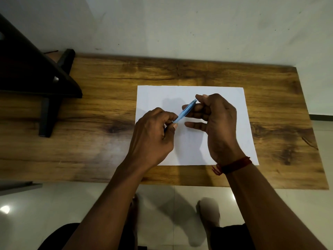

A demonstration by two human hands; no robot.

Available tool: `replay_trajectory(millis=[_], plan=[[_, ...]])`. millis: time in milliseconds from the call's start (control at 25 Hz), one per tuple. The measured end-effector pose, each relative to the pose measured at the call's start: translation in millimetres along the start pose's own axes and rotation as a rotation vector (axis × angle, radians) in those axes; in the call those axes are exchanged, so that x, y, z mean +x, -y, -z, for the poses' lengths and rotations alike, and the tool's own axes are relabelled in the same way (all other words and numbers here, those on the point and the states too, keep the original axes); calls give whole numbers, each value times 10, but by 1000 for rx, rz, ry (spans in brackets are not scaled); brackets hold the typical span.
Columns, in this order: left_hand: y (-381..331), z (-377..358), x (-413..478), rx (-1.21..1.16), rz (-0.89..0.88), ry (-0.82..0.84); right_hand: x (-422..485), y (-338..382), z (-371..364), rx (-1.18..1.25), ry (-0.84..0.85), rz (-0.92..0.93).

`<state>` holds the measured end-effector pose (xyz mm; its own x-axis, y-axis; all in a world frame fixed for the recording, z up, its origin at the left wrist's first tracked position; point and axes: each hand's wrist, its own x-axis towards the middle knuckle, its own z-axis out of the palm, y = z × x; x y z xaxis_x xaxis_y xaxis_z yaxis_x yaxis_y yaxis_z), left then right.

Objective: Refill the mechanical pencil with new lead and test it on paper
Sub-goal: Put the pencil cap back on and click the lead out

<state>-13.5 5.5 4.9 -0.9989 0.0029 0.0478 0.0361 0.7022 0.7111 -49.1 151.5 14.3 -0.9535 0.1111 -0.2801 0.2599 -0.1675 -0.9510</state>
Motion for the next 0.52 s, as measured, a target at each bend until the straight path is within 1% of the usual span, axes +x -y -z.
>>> replay_trajectory(millis=[120, 280, 400, 520], plan=[[-18, -5, 4, -19, 5, 14, -25, 25, -13, 87, 48, -13], [-119, -49, 33, -45, -21, -23, -7, 21, 8, 147, 48, -18], [-163, -82, 35, -34, -50, -38, -25, -14, -23, 128, 73, -70], [-141, -82, 42, -32, -71, -48, -29, -23, -18, 109, 102, -77]])
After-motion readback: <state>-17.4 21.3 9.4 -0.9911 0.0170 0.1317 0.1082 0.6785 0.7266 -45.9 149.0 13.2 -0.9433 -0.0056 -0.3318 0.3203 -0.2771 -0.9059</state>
